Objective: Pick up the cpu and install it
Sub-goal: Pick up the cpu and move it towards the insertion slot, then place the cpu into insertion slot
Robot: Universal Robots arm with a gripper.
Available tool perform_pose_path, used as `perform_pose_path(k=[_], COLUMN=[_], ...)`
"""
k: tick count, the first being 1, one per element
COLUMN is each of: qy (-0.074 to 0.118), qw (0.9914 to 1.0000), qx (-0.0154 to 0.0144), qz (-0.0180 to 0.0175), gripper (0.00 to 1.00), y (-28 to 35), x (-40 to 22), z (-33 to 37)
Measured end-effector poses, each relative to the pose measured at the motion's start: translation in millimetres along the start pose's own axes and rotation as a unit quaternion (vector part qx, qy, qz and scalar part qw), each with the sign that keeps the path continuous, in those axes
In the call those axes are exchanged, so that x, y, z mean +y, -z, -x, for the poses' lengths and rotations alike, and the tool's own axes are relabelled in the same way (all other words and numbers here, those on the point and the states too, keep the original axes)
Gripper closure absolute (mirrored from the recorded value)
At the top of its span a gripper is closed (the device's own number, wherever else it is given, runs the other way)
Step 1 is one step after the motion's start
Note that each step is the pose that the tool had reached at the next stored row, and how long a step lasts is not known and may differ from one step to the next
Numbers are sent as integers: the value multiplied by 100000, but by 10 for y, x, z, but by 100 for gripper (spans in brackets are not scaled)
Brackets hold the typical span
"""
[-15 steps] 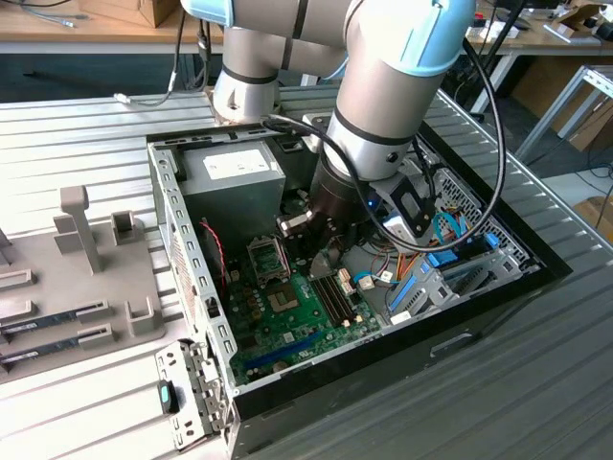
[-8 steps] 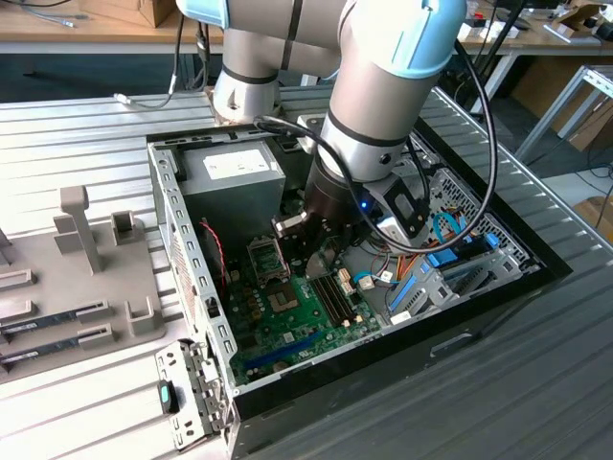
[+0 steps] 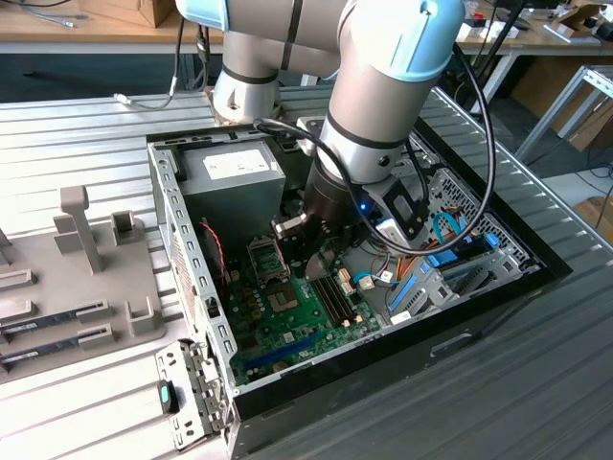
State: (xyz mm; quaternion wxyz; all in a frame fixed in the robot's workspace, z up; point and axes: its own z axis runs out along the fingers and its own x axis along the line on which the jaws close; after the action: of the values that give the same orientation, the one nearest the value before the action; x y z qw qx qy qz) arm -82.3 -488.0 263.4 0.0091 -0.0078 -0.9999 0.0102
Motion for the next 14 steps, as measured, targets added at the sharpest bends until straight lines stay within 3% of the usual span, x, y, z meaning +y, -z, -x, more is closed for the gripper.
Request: perform_pose_path(k=[14], qy=[-6], qw=[100000], qx=[-4], qz=[10], gripper=[53], y=[-85], x=[-48], z=[1])
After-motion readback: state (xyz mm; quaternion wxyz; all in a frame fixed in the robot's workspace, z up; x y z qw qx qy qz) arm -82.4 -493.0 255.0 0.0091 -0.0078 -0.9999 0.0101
